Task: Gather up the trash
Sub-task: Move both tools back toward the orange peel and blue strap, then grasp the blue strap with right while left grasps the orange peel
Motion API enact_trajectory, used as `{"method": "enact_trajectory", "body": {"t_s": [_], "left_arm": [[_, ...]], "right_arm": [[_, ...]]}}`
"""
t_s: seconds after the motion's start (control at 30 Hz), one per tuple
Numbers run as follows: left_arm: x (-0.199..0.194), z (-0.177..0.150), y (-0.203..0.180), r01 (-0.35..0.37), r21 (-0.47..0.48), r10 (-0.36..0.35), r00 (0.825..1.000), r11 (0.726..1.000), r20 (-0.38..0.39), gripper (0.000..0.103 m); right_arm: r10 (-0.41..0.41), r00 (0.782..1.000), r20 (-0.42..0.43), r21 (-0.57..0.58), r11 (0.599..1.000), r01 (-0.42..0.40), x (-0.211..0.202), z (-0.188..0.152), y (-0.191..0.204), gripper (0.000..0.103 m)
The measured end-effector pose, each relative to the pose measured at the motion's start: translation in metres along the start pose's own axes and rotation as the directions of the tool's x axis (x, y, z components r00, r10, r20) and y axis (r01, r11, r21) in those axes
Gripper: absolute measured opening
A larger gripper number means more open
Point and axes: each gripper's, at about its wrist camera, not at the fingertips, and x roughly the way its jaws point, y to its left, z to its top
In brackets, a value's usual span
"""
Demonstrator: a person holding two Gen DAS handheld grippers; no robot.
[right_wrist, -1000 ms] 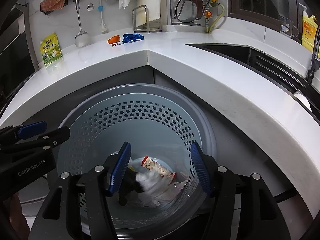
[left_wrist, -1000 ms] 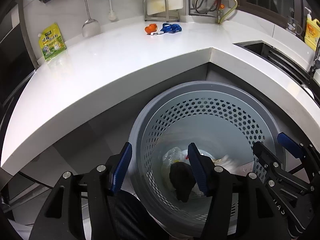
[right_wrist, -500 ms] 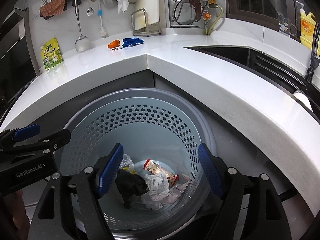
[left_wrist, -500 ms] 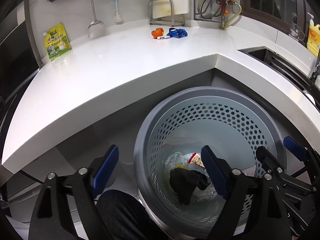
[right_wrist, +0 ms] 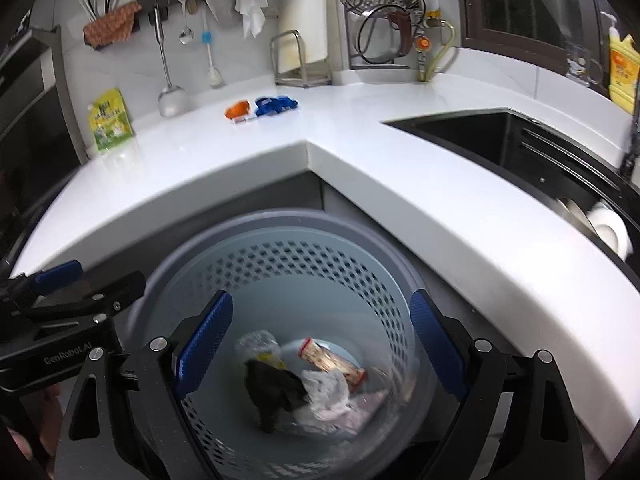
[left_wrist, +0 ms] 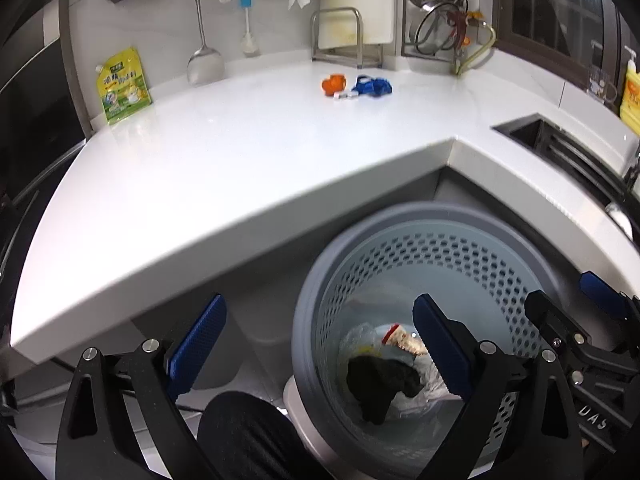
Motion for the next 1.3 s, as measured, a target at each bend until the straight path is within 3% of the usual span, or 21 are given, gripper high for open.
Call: {"method": "enact_trajectory", "body": {"t_s": [0.13,0.37,0.67,0.87,1.0,1.3], "left_arm": [[-0.003,0.028,0.005,0.017,0.002,-0.017,1.000,1.000,0.025,0.095],[0.005,0.096,0.020,-0.010,0.013,0.009,0.995,1.000,0.099,0.096],[0.044,0.171,0.036,-0.044,0.009,0.043,0.992,0.999,0.122,0.097],[0.088,0.196,0.042,-0.038,0.008,0.037,0.997,0.999,0.069,0.097],[0.110,0.205,0.046,-0.042,0.008,0.041,0.998,0.999,0.047,0.097],[0.130,0.211,0.044,-0.034,0.029,0.033,0.999,0.999,0.037,0.097]], "right_arm": [[0.045,0.997,0.056,0.007,0.999,-0.046,-0.007,0.032,-0.002,0.086],[0.041,0.993,0.113,-0.077,0.997,-0.032,0.003,0.097,0.001,0.086],[0.034,0.998,0.049,-0.123,0.992,-0.027,0.072,0.177,0.007,0.086],[0.096,0.994,-0.054,-0.116,0.988,-0.102,0.122,0.210,0.014,0.086],[0.093,0.992,-0.091,-0.146,0.984,-0.105,0.153,0.224,0.023,0.086],[0.116,0.981,-0.154,-0.158,0.977,-0.140,0.203,0.244,0.034,0.086]]}}
